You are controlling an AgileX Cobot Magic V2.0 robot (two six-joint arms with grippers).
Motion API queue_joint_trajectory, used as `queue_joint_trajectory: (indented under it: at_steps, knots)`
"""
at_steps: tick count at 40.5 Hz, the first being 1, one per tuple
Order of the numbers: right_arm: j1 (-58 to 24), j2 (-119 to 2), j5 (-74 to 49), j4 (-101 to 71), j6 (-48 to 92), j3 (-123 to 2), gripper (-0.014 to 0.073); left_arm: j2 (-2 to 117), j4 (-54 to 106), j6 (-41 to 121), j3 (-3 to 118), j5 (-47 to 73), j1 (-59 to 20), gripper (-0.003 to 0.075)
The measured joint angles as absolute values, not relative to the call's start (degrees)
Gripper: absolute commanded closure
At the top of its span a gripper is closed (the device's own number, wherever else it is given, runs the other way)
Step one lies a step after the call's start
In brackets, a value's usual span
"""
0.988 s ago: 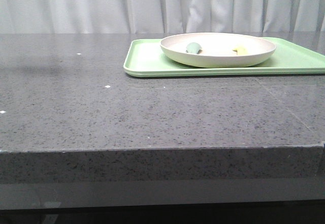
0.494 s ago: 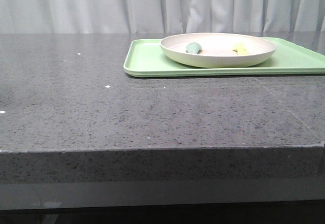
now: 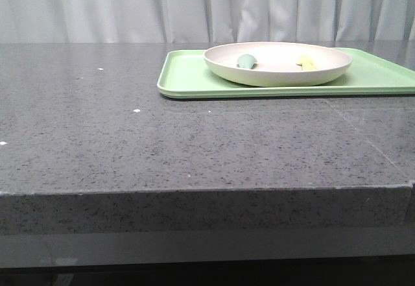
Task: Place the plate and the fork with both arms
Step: 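Lower the right gripper into the plate and grasp the yellow fork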
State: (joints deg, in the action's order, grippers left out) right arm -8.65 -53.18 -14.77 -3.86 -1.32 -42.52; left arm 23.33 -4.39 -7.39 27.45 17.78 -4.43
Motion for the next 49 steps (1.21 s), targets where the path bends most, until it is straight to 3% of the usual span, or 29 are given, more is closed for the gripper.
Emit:
queue_joint_trajectory:
  at_steps: [26, 49]
  knots:
    - [-12.4, -101.7, -44.7, -8.2, -4.2, -89.6, -0.0007, 20.8, -4.4, -7.4, 26.5, 17.5, -4.4, 0.0738]
    - [-12.4, -113.0, -45.2, -7.3, -6.2, -96.0, -0.0007, 20.8, -4.4, -7.4, 26.5, 17.5, -4.4, 0.0738]
